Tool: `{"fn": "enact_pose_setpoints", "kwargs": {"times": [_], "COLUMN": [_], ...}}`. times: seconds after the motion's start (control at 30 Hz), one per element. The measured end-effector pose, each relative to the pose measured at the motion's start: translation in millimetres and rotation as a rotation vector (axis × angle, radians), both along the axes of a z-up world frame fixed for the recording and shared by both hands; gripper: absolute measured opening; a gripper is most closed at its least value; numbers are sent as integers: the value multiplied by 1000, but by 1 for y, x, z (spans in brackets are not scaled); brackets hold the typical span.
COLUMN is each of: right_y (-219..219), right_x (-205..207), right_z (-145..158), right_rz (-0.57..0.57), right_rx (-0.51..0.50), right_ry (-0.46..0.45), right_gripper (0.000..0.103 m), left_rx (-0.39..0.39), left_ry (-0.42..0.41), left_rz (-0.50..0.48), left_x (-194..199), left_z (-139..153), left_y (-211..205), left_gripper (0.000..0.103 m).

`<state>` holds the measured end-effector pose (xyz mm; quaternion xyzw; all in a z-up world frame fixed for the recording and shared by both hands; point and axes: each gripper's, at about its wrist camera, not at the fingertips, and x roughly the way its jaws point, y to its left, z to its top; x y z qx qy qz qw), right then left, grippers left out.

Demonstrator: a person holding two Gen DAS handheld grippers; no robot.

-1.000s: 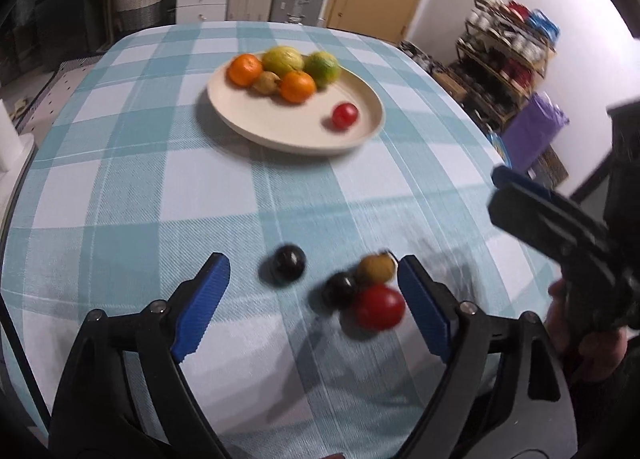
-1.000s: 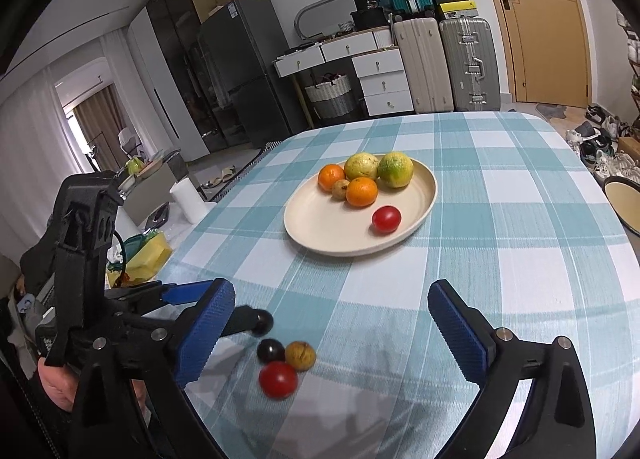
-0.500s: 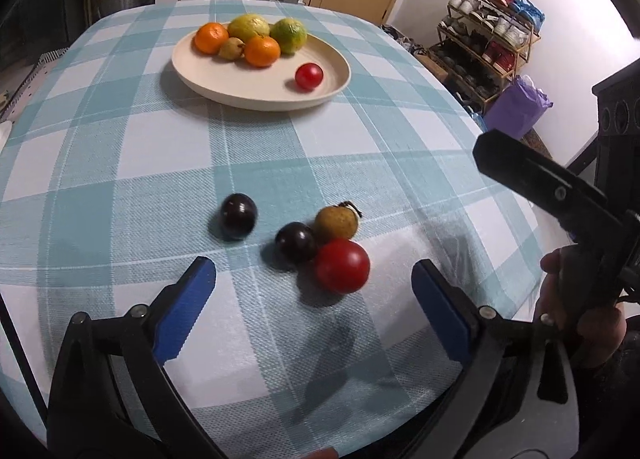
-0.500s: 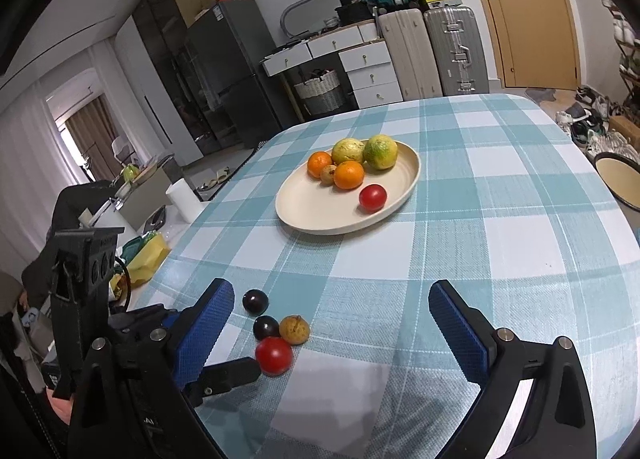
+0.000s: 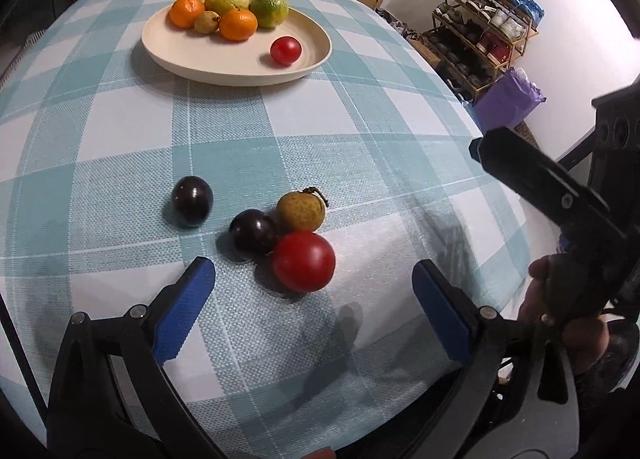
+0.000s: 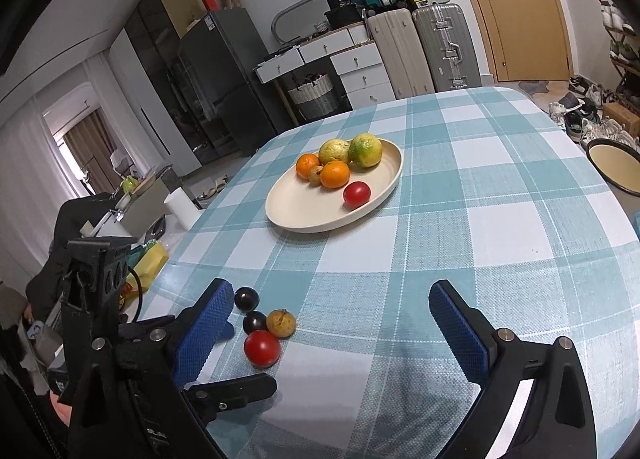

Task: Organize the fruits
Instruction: 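Withdraw both tools from the plate back to the remaining fruits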

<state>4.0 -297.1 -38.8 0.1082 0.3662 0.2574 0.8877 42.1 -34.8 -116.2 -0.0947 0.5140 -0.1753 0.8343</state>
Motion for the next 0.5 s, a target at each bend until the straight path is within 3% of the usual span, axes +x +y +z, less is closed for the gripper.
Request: {"fn": "enact_pose_setpoints", "kwargs": {"times": [0.13, 0.5], "right_y": [-5, -16], "right_x": [0, -5], "right_z": [-4, -12], "right_rz": [-3, -11], "right_rx": [15, 45], "right_ry": [6, 5], "right_gripper": [101, 101], "left_rx": [-6, -119], "left_ry": [28, 22], "left_rz": [26, 28], "left_x": [4, 8], "left_z": [-1, 2], "left_y": [0, 3], "left_gripper": [100, 97]}}
